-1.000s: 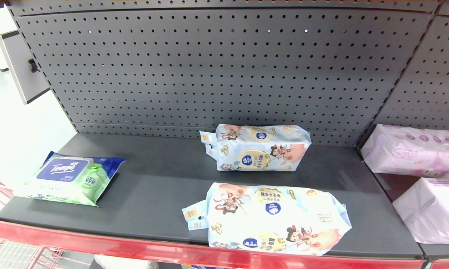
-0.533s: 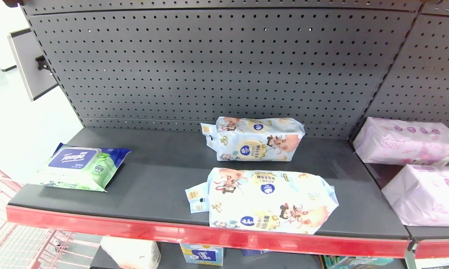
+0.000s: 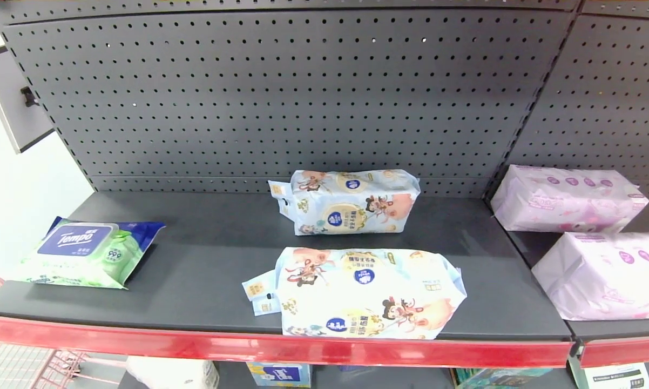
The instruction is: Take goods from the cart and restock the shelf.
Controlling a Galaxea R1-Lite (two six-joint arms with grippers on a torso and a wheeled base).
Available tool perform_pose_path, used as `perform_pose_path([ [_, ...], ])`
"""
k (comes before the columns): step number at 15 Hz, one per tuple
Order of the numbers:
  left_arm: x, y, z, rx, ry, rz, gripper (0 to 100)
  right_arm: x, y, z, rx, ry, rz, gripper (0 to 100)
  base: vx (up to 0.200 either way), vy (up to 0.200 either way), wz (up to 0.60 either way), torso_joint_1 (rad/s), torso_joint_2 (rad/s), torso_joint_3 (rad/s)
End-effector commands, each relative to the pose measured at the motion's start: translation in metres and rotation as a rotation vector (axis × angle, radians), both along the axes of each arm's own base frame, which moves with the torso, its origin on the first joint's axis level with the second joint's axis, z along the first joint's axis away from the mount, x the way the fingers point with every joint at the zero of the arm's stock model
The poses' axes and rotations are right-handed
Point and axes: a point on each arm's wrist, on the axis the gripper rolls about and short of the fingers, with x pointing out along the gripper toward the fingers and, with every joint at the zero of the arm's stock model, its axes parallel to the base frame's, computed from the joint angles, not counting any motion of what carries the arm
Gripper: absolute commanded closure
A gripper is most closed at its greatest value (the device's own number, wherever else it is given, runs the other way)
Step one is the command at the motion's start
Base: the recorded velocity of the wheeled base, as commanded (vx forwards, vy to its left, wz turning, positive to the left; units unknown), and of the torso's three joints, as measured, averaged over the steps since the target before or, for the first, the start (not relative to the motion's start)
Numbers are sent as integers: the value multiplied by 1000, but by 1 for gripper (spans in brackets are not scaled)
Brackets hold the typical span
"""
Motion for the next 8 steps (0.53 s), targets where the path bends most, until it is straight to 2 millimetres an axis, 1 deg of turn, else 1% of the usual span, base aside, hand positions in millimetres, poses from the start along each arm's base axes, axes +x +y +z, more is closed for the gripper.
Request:
perform_pose_path([
  [1, 0, 0, 0, 0, 0, -1, 0, 0, 0, 0, 0, -1, 1, 0, 0, 0, 0, 0, 0, 0],
  [8, 0, 0, 0, 0, 0, 1, 0, 0, 0, 0, 0, -1, 1, 0, 0, 0, 0, 0, 0, 0],
])
